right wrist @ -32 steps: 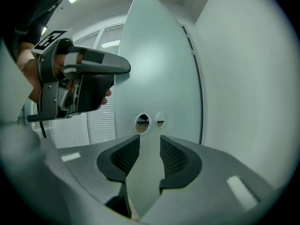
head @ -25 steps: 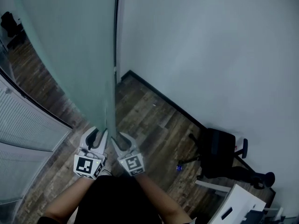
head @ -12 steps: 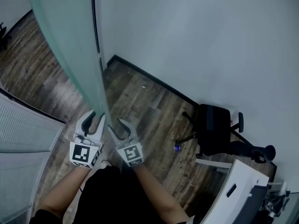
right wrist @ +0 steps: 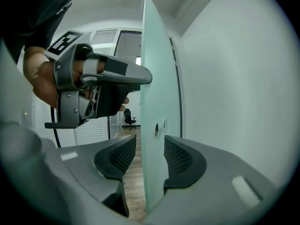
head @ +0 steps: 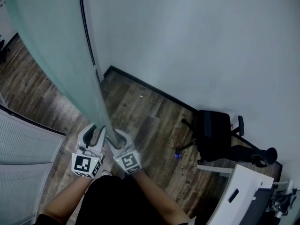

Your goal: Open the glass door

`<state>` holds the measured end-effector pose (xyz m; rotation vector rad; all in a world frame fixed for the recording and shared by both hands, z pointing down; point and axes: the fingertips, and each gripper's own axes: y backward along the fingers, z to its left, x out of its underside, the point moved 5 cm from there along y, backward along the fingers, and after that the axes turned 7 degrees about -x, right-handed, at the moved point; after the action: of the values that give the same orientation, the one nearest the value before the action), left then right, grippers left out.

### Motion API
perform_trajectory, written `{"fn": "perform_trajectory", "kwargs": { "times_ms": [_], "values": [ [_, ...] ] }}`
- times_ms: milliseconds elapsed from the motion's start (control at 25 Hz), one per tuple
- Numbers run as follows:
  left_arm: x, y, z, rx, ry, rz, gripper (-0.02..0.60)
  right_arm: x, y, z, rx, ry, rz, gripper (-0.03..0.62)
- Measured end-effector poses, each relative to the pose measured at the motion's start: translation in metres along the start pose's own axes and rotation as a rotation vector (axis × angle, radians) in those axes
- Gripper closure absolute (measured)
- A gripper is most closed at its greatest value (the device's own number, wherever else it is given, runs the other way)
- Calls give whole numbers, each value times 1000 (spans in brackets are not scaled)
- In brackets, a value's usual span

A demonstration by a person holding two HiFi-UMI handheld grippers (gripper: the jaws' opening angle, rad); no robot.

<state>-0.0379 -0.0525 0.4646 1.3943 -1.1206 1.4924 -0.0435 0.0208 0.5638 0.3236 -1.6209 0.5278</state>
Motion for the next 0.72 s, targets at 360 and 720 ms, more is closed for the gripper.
{"fn": "perform_trajectory", "kwargs": {
  "times_ms": [360, 720],
  "values": [
    [-4, -21, -23, 15, 42, 3, 462, -5, 11, -21, -21, 63, 5, 425],
    [-7, -50, -50, 37, -20, 11, 462, -7, 20, -59, 4, 63, -24, 436]
  ]
}}
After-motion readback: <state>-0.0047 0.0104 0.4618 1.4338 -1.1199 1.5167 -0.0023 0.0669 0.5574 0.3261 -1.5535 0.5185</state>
